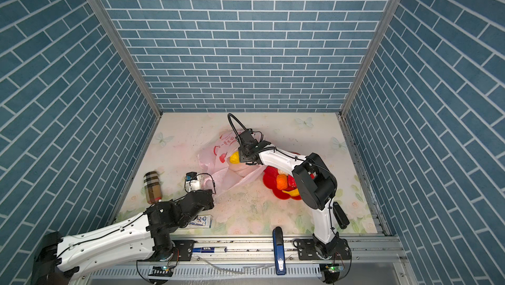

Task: Take fruits out of the plastic bag
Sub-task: Pick up the fruit from the plastic bag.

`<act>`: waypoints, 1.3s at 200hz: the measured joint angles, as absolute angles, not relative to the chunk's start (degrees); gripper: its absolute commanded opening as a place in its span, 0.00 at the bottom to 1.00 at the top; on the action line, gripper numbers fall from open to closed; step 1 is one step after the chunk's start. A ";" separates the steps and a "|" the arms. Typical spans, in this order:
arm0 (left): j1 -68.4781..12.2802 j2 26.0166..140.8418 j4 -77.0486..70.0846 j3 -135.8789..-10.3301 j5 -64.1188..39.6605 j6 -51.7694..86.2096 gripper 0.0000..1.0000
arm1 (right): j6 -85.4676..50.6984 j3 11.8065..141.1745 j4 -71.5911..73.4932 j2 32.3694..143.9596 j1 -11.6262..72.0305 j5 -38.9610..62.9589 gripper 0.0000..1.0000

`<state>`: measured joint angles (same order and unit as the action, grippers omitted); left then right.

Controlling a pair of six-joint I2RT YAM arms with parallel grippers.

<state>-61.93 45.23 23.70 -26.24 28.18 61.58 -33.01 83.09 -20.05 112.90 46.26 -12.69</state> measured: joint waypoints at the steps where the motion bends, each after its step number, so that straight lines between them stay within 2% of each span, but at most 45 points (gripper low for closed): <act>1: -61.93 45.17 23.73 -26.22 28.21 61.60 0.00 | -33.12 83.09 -19.97 112.99 46.24 -12.78 0.70; 72: -62.24 42.83 24.64 -25.63 28.32 62.39 0.00 | -37.32 83.09 -18.20 116.81 45.47 -16.27 0.71; 201: -63.37 42.72 26.11 -25.45 28.86 64.14 0.00 | -39.31 83.11 -10.72 119.87 42.78 -14.33 0.71; 236: -63.53 42.70 26.26 -25.45 29.02 64.60 0.00 | -39.99 83.11 -9.76 120.11 42.33 -13.67 0.64; 260: -63.64 42.70 26.28 -25.45 29.17 64.73 0.00 | -40.36 83.09 -9.45 120.11 42.24 -13.26 0.54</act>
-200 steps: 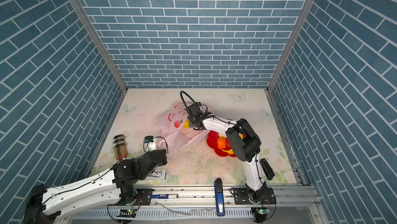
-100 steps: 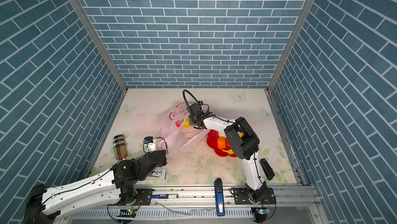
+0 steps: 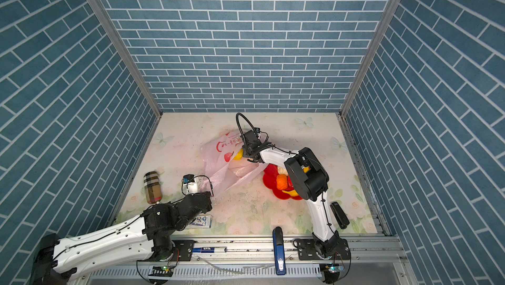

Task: Take fruits out of the plastic bag
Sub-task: Pick up the fruit from the plastic bag.

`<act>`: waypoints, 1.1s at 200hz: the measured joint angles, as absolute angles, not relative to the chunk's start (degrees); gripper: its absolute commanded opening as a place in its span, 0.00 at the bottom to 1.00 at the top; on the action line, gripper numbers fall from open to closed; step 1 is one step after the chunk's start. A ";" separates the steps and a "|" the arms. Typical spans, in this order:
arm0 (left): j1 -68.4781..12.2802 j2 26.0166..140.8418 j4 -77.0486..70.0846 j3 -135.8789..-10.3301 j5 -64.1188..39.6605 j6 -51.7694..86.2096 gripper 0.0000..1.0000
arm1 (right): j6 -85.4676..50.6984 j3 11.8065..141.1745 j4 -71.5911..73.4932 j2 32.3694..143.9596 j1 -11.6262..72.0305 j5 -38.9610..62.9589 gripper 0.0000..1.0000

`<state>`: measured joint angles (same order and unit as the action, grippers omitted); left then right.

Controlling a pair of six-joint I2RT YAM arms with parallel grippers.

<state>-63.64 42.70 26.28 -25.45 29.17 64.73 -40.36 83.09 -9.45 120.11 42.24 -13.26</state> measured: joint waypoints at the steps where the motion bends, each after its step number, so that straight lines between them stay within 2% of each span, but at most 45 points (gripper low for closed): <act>1: -63.64 42.68 26.28 -25.45 29.17 64.73 0.00 | -40.23 83.09 -9.45 120.11 42.24 -13.23 0.54; 26: -63.72 42.63 26.28 -25.45 29.47 64.77 0.00 | -40.07 83.09 -9.28 120.11 42.11 -12.36 0.46; 53: -63.72 42.17 26.26 -25.45 29.98 64.82 0.00 | -39.57 82.98 -8.86 120.11 42.04 -11.11 0.43; 115: -63.75 41.78 26.24 -25.47 31.97 64.69 0.00 | -35.66 81.45 -10.70 116.86 42.74 -6.15 0.41; 220: -63.79 40.05 26.68 -28.56 36.42 61.60 0.00 | -29.91 80.79 -20.05 104.42 48.49 2.04 0.41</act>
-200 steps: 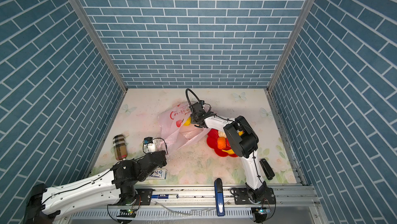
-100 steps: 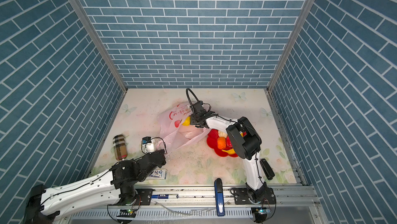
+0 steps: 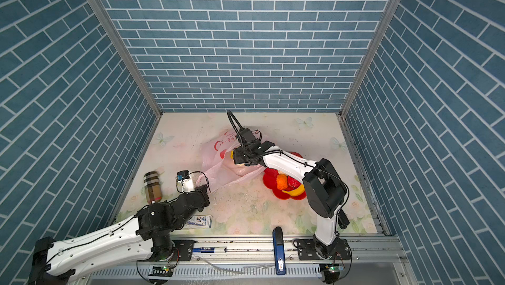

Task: Take fruits out of the plastic bag
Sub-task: Pick up the fruit from the plastic bag, then place the fruit on the plate.

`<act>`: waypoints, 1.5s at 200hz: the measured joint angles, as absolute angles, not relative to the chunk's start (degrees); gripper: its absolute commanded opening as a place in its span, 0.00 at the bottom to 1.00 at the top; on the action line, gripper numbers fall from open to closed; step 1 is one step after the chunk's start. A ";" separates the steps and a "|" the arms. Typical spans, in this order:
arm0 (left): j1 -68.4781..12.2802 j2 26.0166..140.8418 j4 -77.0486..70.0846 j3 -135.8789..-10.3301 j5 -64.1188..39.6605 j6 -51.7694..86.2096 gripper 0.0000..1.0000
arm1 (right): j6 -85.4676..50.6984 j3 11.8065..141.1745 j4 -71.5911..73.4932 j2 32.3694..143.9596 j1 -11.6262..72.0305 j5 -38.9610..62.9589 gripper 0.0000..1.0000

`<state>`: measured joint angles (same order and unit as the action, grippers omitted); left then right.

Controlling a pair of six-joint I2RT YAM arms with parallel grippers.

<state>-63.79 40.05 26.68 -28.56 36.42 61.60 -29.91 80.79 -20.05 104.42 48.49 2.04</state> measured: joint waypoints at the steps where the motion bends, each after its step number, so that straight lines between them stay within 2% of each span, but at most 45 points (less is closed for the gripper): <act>1: -63.79 40.01 26.72 -28.62 36.47 61.56 0.00 | -29.91 80.79 -20.16 104.27 48.53 2.17 0.41; 55: -63.79 39.79 27.64 -29.78 37.93 60.27 0.00 | -27.97 80.79 -25.85 99.20 49.93 4.10 0.41; 122: -63.79 39.88 28.67 -30.09 38.57 59.31 0.00 | -26.46 80.79 -32.80 86.72 49.01 2.44 0.41; 210: -63.79 40.05 28.91 -30.94 38.98 58.61 0.00 | -26.48 72.25 -37.58 74.65 35.53 -1.52 0.41; 300: -63.77 40.23 29.56 -31.51 39.03 58.41 0.00 | -26.48 61.01 -34.74 76.23 22.39 -2.79 0.40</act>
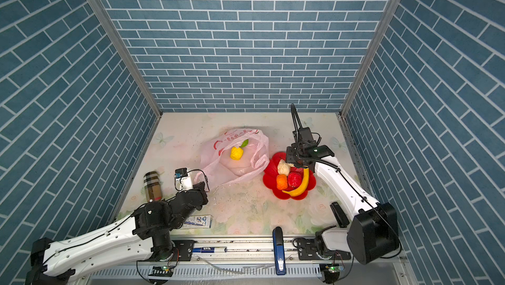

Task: Take fruits out of the plastic bag
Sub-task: Place the fruit on the plate.

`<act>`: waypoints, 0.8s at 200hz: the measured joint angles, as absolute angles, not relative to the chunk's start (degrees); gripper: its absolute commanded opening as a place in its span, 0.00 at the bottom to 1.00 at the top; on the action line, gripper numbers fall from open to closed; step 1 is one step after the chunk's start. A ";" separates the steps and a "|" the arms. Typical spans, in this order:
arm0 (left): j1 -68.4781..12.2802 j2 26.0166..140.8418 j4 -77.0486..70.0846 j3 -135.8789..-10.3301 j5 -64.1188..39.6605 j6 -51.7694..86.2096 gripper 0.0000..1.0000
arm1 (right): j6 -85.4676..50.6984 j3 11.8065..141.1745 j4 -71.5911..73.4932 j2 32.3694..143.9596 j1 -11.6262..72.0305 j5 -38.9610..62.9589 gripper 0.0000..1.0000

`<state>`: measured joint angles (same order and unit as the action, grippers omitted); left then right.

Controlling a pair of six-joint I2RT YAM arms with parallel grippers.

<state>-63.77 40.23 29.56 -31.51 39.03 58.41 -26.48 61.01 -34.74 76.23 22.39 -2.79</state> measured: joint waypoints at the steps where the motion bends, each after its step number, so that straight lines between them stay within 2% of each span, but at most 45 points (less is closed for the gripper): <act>1: -63.77 40.23 29.58 -31.51 39.03 58.41 0.00 | -26.48 60.95 -34.70 76.27 22.33 -2.79 0.40; 80: -63.77 40.23 29.93 -31.57 39.42 58.48 0.00 | -26.50 57.67 -28.93 82.76 18.26 -3.70 0.39; 160: -63.77 40.07 30.33 -31.57 39.42 58.59 0.00 | -26.55 57.41 -25.34 88.60 17.58 -4.25 0.40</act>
<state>-63.77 40.07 30.33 -31.57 39.42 58.59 -26.55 57.41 -25.34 88.60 17.58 -4.25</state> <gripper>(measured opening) 0.046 0.595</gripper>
